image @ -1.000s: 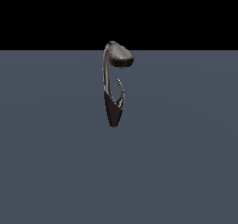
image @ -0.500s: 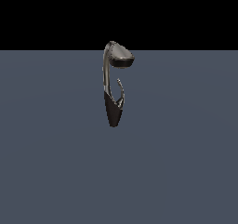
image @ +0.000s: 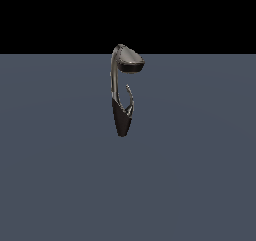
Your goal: Turn on the faucet by rotating a designated handle.
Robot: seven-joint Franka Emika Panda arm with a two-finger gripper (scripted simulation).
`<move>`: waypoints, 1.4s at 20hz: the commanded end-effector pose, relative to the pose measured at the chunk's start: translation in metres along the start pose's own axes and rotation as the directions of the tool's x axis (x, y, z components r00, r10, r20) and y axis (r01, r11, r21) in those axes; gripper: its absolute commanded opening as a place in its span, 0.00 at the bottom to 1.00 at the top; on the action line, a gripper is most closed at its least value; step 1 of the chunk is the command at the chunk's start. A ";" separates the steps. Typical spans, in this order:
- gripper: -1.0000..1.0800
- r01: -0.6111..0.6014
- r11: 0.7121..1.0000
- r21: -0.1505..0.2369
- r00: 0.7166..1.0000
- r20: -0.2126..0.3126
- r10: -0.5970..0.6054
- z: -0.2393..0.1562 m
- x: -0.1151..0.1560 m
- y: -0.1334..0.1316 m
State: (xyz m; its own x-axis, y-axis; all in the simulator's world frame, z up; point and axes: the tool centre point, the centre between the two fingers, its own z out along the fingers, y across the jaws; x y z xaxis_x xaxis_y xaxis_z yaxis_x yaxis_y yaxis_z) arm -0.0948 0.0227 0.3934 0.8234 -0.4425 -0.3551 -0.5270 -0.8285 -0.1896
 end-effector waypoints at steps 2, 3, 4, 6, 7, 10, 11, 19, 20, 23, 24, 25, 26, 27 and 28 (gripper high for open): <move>0.00 -0.086 0.996 0.039 0.996 0.041 0.084 0.014 0.026 -0.008; 0.00 -0.111 0.993 0.049 0.993 0.053 0.108 0.018 0.034 -0.010; 0.00 -0.136 0.989 0.058 0.989 0.065 0.132 0.023 0.041 -0.012; 0.00 -0.186 0.980 0.076 0.980 0.091 0.179 0.032 0.056 -0.016; 0.00 -0.212 0.974 0.084 0.974 0.104 0.203 0.037 0.064 -0.017; 0.00 -0.290 0.951 0.104 0.951 0.145 0.274 0.053 0.086 -0.021; 0.00 -0.316 0.943 0.110 0.942 0.159 0.297 0.058 0.094 -0.022; 0.00 -0.516 0.846 0.133 0.840 0.271 0.469 0.107 0.152 -0.024; 0.00 -0.536 0.833 0.133 0.826 0.284 0.487 0.112 0.158 -0.023; 0.00 -0.590 0.797 0.132 0.787 0.315 0.531 0.128 0.174 -0.022; 0.00 -0.605 0.785 0.131 0.775 0.324 0.543 0.132 0.178 -0.022; 0.00 -0.619 0.775 0.130 0.763 0.333 0.554 0.137 0.182 -0.021; 0.00 -0.631 0.765 0.128 0.753 0.340 0.564 0.141 0.186 -0.021; 0.00 -0.642 0.756 0.127 0.743 0.347 0.573 0.144 0.189 -0.020; 0.00 -0.652 0.748 0.126 0.734 0.353 0.581 0.148 0.192 -0.020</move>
State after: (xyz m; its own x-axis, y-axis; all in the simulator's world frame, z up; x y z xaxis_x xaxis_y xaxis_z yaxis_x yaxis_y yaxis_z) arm 0.0397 0.0055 0.2005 0.2462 -0.6837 -0.6870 -0.9511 -0.3070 -0.0353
